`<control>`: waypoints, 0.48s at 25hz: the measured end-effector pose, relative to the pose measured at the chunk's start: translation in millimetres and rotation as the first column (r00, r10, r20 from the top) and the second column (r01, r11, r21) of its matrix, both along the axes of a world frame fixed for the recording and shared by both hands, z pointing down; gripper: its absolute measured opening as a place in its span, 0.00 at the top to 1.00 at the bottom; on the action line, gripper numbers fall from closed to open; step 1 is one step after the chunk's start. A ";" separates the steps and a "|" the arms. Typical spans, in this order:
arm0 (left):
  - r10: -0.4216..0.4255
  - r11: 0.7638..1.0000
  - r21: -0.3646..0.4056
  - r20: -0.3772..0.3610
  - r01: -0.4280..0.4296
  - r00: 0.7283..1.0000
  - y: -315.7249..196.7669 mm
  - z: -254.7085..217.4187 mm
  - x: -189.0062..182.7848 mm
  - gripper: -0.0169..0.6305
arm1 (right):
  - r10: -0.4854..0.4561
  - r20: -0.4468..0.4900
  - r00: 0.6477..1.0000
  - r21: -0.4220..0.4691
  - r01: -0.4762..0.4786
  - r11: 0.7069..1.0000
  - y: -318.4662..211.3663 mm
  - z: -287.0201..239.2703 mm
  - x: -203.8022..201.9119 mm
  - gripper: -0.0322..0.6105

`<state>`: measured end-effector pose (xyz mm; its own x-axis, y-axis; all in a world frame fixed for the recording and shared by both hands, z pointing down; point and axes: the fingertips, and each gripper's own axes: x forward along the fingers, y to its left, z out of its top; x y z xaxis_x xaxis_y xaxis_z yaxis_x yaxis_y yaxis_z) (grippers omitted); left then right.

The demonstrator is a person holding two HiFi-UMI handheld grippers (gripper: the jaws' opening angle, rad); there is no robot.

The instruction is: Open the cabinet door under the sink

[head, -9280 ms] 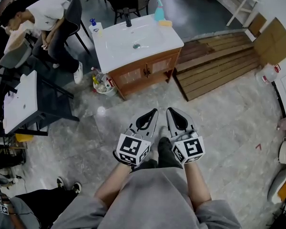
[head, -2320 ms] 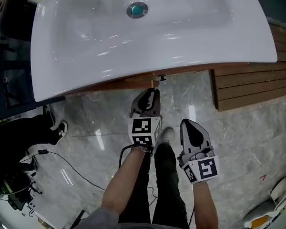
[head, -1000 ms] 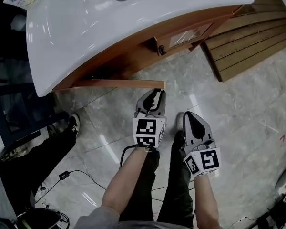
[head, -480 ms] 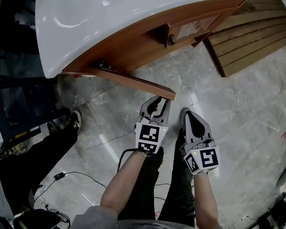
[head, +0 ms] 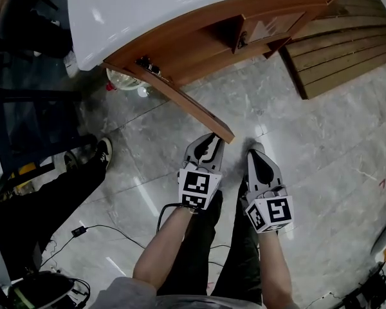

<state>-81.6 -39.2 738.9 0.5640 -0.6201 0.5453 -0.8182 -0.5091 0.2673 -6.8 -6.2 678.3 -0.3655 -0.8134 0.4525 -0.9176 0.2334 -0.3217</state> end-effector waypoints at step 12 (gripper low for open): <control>-0.174 0.983 -0.051 0.055 0.177 0.983 43.5 9.5 -67.1 0.90 | -0.150 0.033 0.988 -0.025 0.151 0.988 21.2 -1.5 -51.7 0.94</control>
